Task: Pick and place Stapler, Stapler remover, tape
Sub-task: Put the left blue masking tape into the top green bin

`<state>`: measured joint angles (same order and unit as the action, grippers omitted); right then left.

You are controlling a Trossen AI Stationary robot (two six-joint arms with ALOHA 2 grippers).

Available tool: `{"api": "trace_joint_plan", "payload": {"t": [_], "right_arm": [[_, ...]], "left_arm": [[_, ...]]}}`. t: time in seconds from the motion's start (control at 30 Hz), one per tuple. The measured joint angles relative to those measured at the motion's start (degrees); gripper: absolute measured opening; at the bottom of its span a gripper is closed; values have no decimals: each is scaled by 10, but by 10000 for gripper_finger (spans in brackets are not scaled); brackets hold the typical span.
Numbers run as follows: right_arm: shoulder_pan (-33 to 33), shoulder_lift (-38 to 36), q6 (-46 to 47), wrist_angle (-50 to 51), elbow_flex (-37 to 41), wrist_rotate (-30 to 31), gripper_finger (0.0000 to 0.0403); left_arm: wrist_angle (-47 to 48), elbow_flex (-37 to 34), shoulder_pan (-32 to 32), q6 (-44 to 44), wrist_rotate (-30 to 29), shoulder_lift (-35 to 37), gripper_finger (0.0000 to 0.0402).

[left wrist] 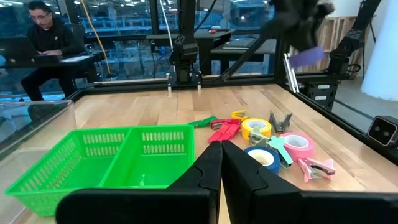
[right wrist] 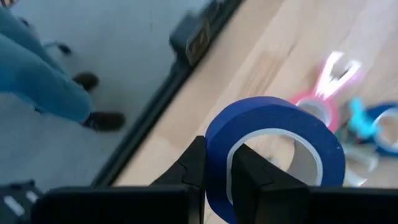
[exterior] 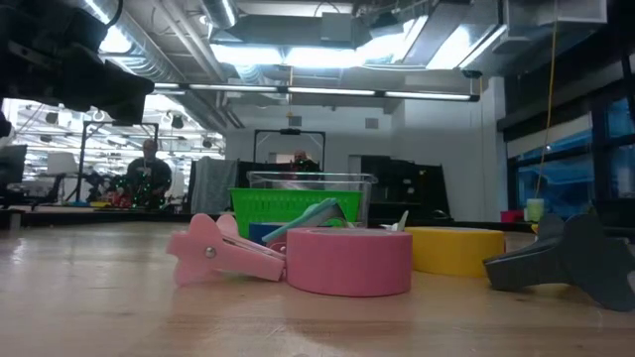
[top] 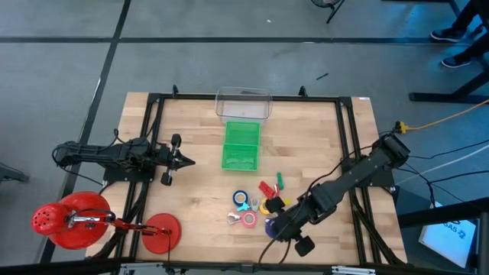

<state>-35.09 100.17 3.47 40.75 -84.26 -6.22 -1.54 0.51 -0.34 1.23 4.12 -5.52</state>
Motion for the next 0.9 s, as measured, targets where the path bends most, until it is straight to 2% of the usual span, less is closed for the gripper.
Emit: {"api": "trace_joint_plan", "payload": {"t": [0.2,0.37,0.43,0.53,0.9], "right_arm": [[25,0,-47,-7,-57,0,40],[64,0,-106,-28,-76,-2,40],[85,0,-130,-42,-77,-21,40],[122,0,-159,-52,-77,-44,40],[298,0,-237,-71,-77,-73,40]], "left_arm": [[0,0,0,0,0,0,7],[0,0,0,0,0,0,7],[0,0,0,0,0,0,5],[0,0,0,0,0,0,4],[0,0,0,0,0,0,6]]}}
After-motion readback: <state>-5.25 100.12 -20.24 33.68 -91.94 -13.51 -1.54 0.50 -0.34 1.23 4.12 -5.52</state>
